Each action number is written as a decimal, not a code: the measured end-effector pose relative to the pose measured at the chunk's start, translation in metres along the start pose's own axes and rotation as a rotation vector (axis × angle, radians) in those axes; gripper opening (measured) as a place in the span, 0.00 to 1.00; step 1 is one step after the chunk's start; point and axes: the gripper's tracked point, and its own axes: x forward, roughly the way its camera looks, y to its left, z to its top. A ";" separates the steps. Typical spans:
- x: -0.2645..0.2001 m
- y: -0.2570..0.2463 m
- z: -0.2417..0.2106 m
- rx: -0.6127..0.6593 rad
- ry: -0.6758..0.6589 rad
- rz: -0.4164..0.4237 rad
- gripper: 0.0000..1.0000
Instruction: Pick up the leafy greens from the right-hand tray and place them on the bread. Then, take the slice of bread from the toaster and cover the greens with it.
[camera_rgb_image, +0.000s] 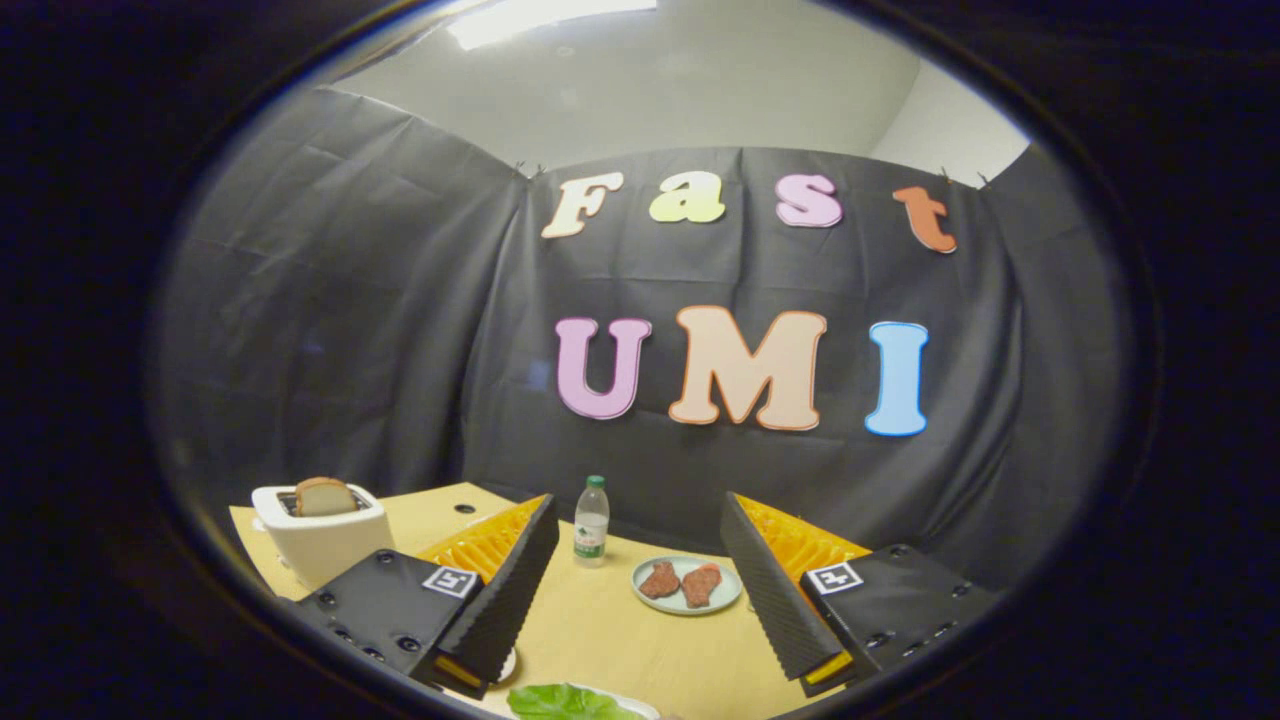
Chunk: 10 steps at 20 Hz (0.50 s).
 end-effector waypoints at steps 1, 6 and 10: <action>0.000 0.000 -0.005 -0.013 0.014 0.021 1.00; 0.002 0.003 -0.033 -0.072 0.092 0.135 1.00; 0.001 0.010 -0.061 -0.101 0.164 0.220 1.00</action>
